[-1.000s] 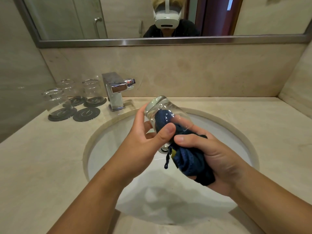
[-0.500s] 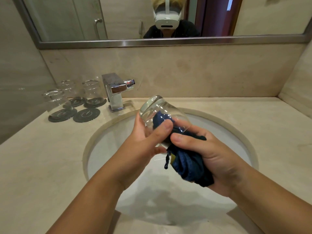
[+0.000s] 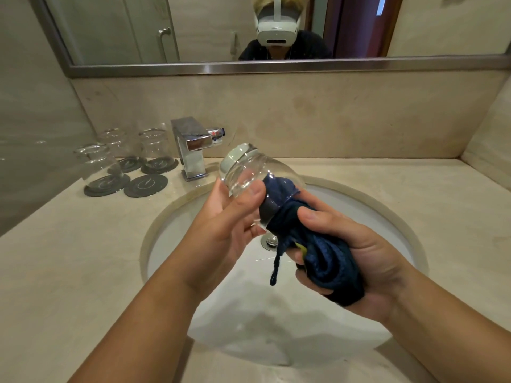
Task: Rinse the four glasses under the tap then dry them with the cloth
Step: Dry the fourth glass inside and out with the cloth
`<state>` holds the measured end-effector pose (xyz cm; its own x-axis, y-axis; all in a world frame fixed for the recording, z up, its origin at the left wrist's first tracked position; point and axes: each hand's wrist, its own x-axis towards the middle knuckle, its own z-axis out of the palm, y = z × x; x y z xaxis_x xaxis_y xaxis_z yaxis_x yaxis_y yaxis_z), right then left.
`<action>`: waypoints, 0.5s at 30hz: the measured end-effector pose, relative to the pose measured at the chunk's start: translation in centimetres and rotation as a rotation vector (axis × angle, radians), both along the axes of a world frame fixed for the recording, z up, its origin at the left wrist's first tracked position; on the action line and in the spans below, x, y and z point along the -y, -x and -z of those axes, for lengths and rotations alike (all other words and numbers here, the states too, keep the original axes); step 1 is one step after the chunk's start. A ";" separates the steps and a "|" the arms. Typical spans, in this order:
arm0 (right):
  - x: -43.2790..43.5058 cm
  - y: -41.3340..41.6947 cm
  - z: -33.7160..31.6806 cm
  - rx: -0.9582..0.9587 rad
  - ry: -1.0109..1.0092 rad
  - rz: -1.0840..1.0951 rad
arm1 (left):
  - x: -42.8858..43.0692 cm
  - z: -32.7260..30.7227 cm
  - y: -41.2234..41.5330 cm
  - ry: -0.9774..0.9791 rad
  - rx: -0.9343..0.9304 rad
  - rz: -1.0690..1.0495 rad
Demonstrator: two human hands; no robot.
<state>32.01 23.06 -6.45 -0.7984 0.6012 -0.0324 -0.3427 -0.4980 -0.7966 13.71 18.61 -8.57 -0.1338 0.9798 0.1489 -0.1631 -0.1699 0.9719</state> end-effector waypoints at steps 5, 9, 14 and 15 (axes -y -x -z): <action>-0.2 -0.2 0.0 0.028 -0.005 0.026 | -0.4 0.3 0.1 -0.002 0.033 -0.046; -0.7 -0.7 -0.7 0.063 -0.147 0.135 | -0.9 0.1 0.8 0.090 0.122 -0.223; -2.0 -1.2 -0.3 0.460 -0.588 0.515 | -0.7 -0.5 0.9 0.232 0.156 -0.284; -2.4 -1.3 0.0 0.559 -0.715 0.573 | -0.6 -0.6 0.7 0.263 0.164 -0.275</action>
